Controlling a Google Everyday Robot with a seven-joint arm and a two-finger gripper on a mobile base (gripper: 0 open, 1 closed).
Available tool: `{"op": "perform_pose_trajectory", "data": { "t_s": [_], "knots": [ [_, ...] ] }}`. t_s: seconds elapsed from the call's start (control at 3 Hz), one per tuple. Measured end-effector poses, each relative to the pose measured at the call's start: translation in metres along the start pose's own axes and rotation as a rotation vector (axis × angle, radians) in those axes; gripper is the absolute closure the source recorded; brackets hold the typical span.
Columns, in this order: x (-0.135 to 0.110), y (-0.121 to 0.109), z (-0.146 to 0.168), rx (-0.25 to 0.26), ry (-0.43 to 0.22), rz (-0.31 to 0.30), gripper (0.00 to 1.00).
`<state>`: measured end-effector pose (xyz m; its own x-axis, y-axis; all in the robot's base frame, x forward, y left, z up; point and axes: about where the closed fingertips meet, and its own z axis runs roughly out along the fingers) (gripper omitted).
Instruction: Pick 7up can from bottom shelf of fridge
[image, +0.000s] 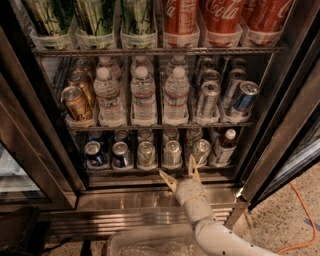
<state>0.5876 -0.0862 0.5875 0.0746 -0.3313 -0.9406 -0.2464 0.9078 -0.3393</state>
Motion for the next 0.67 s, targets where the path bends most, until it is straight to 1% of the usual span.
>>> {"op": "perform_pose_trajectory", "data": {
  "t_s": [0.33, 0.67],
  "knots": [
    [0.003, 0.002, 0.006, -0.001, 0.015, 0.008, 0.26],
    [-0.004, 0.016, 0.014, -0.033, 0.003, 0.022, 0.26]
  ]
}}
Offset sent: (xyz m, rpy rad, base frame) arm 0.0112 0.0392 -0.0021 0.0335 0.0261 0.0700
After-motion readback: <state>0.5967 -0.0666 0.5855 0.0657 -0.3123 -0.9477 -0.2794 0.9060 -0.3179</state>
